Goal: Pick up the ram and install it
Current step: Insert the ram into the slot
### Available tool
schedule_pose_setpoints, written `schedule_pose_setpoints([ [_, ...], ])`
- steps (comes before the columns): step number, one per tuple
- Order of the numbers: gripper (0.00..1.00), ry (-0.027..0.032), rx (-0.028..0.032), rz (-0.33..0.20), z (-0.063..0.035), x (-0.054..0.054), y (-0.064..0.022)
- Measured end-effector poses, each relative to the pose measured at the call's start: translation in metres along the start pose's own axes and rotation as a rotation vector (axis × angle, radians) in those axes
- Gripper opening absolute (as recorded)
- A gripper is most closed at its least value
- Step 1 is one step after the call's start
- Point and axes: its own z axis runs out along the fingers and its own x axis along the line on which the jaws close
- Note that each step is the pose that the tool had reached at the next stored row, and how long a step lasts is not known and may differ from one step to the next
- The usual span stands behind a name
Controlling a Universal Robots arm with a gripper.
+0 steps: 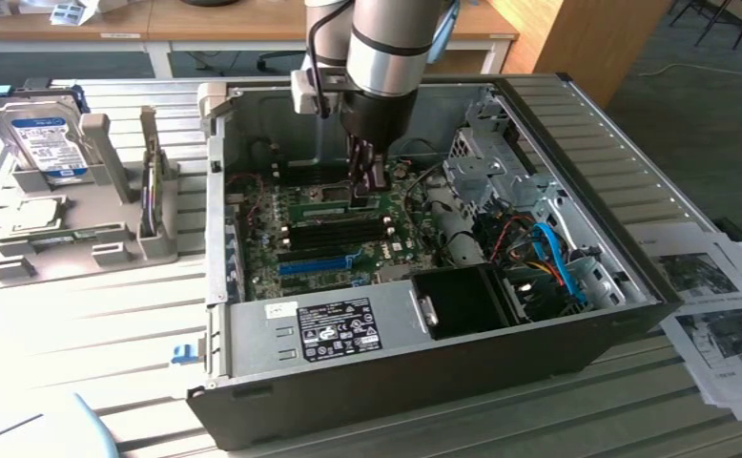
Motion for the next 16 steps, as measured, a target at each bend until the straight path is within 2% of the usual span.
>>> schedule_pose_setpoints([
  [16, 0.11, 0.0, 0.0, 0.0, 0.0097, 0.0001, -0.0006],
])
